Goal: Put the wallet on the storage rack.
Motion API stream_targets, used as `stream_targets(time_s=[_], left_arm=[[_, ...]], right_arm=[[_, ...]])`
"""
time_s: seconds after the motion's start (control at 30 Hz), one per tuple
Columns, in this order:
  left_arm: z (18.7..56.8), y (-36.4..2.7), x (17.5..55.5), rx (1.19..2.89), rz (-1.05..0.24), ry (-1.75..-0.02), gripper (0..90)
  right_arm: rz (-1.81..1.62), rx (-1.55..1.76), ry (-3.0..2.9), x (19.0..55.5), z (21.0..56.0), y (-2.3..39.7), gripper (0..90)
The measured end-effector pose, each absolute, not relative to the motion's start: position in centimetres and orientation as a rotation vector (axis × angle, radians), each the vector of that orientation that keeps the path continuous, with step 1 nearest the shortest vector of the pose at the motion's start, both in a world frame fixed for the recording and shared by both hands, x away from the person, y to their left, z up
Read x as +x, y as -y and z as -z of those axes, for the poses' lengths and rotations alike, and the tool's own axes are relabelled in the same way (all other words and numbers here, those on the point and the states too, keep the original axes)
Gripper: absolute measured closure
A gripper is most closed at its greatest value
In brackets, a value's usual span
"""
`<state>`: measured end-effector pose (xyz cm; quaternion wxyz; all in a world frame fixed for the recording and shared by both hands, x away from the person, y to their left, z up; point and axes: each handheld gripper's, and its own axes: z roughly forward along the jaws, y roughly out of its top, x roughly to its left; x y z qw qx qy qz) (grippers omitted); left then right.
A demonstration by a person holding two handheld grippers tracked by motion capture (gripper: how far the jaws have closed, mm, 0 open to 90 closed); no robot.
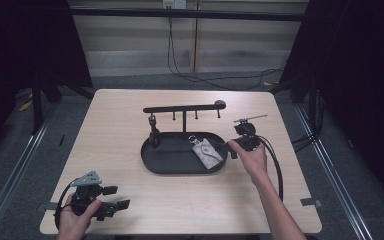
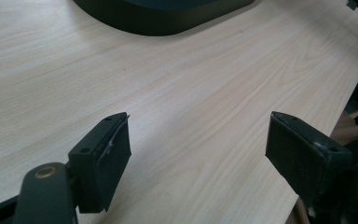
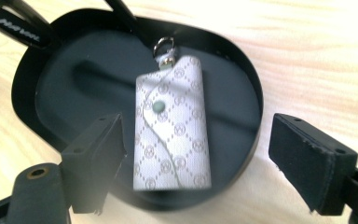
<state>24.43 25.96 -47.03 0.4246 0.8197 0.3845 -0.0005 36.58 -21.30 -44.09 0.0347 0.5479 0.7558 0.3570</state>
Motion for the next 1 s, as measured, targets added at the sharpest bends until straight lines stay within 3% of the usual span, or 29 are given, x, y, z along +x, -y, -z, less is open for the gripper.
stream_targets(time_s=[0.37, 1.0], left_arm=[[47.1, -26.2, 24.5, 2.022, -0.004, -0.992, 21.9], [46.9, -26.5, 24.4, 2.013, -0.039, -1.007, 21.9]], right_arm=[[-1.119, 1.661, -2.234, 33.1, 44.2, 24.4, 17.8], [-1.065, 1.610, -2.104, 23.8, 45.5, 28.0, 19.0]])
